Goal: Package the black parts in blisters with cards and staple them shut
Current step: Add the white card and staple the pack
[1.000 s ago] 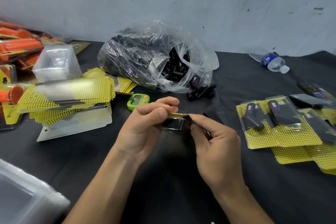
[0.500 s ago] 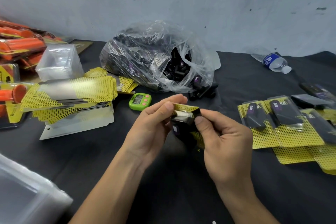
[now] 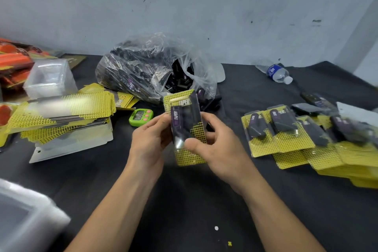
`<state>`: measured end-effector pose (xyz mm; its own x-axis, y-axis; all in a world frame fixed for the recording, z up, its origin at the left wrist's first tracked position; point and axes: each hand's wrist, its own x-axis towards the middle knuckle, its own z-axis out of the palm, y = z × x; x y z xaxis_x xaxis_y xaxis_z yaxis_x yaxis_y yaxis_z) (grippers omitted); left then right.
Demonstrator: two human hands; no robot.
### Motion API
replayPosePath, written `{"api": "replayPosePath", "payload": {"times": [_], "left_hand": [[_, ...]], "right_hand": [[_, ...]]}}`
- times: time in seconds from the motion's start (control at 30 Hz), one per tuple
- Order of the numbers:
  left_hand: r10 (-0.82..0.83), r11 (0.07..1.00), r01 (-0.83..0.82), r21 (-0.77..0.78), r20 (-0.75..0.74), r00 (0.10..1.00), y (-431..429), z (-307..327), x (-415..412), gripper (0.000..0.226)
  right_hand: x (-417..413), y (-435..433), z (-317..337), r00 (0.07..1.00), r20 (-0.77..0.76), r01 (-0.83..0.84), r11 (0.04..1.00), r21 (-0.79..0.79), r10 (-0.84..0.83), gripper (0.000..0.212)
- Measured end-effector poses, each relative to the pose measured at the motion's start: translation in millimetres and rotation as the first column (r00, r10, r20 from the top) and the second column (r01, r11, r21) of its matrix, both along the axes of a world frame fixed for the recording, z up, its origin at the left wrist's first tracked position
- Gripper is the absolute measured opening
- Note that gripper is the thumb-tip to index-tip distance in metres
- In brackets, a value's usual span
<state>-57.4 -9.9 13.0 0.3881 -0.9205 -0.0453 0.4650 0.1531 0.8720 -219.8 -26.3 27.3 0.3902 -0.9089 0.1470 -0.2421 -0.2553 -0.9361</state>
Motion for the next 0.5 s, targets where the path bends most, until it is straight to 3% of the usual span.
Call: {"api": "replayPosePath", "payload": {"times": [0.13, 0.2, 0.33, 0.43, 0.5], "left_hand": [[-0.124, 0.991, 0.129, -0.025, 0.155, 0.980, 12, 14, -23, 0.013], [-0.115, 0.992, 0.127, -0.024, 0.272, 0.955, 18, 21, -35, 0.014], [-0.169, 0.985, 0.172, 0.020, 0.316, 0.933, 28, 33, -69, 0.017], [-0.259, 0.966, 0.251, 0.066, 0.302, 0.917, 28, 39, -103, 0.016], [-0.322, 0.947, 0.311, 0.084, 0.285, 0.903, 26, 46, -123, 0.041]], "right_hand": [[-18, 8, 10, 0.996, 0.084, 0.026, 0.994, 0.108, -0.035, 0.025], [-29, 20, 9, 0.995, 0.099, 0.013, 0.990, 0.137, -0.027, 0.025], [-66, 44, 11, 0.994, 0.096, 0.040, 0.983, 0.177, -0.057, 0.032], [-100, 43, 18, 0.958, 0.103, 0.242, 0.948, 0.206, -0.267, 0.045], [-120, 27, 29, 0.880, 0.108, 0.439, 0.880, 0.181, -0.462, 0.037]]}}
